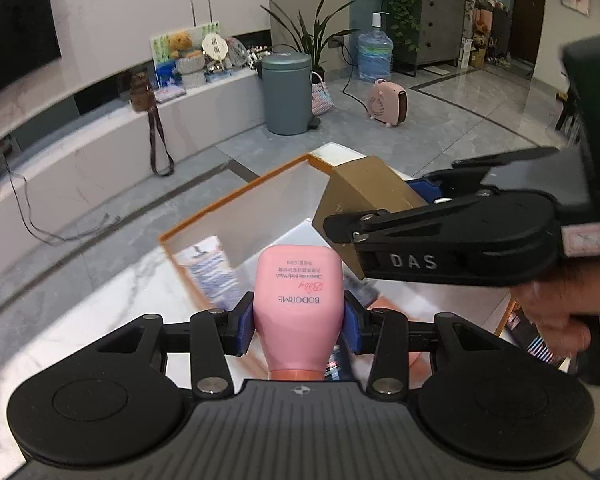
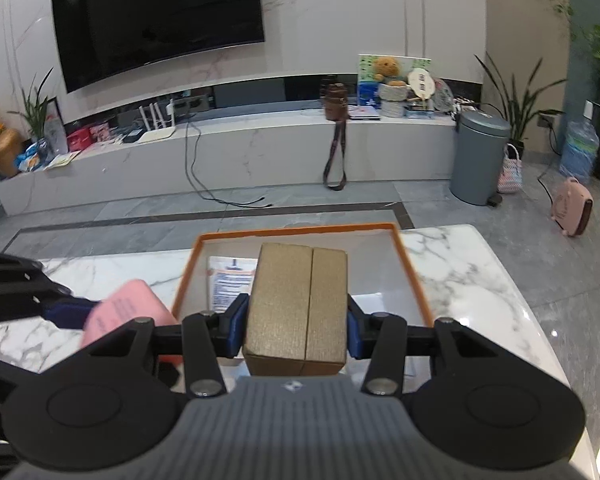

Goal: Organize rigid objects
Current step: 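Lower the pink bottle and cardboard box into the orange box and open both grippers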

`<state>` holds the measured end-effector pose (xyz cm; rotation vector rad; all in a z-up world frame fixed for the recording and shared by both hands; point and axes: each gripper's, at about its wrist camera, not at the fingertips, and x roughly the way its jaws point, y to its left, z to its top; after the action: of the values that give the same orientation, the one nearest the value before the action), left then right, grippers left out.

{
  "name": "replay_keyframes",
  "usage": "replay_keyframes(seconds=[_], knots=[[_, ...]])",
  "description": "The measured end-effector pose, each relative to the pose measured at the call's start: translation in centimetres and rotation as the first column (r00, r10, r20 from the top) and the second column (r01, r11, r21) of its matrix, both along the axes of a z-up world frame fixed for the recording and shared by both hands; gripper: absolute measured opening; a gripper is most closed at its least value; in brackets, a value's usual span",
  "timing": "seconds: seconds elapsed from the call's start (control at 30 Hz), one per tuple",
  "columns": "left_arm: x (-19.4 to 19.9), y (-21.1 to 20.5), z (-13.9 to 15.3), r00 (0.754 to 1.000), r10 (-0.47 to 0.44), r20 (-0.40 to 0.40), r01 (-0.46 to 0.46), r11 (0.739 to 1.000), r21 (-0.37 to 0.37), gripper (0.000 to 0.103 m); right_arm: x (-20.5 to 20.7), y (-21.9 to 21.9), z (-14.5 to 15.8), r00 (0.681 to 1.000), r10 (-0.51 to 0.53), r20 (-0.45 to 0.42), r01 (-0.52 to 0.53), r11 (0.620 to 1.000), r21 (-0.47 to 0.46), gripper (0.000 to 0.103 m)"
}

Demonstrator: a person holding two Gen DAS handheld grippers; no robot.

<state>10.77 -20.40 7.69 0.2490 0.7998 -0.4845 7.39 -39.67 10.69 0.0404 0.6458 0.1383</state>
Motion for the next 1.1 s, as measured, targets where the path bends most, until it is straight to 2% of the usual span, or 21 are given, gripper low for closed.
replay_keyframes(seconds=[0.2,0.37,0.63,0.93,1.03,1.1], knots=[[1.5,-1.3,-1.4,0.999,0.019,-0.047,-0.020,1.000,-0.019,0.049,0.2,-1.6,-1.1,0.998,-0.046,-0.041,0.043,0.997,-0.057,0.049],[2.2,-2.5,-2.9,0.998,0.009,-0.064,-0.005,0.998,0.057,0.049,0.8,-2.3,-2.4,0.995,-0.055,-0.089,0.046,0.994,-0.094,0.049],[2.4,-2.8,-4.8,0.996,-0.008,-0.093,0.021,0.990,0.140,0.049,1.1,-2.7,-3.4,0.990,-0.054,-0.129,0.040,0.994,-0.105,0.049],[2.3,-4.1,-6.2,0.993,-0.057,-0.103,0.081,0.967,0.243,0.049,1.3,-2.3,-4.7,0.983,-0.046,-0.180,0.023,0.991,-0.131,0.049],[2.5,-4.2,-6.4,0.993,-0.051,-0.107,0.076,0.969,0.236,0.049,1.5,-2.2,-5.1,0.977,-0.042,-0.211,0.011,0.989,-0.146,0.049],[2.6,-4.0,-6.4,0.993,-0.042,-0.112,0.063,0.978,0.197,0.049,1.6,-2.1,-5.6,0.971,-0.041,-0.237,0.003,0.988,-0.157,0.049]])
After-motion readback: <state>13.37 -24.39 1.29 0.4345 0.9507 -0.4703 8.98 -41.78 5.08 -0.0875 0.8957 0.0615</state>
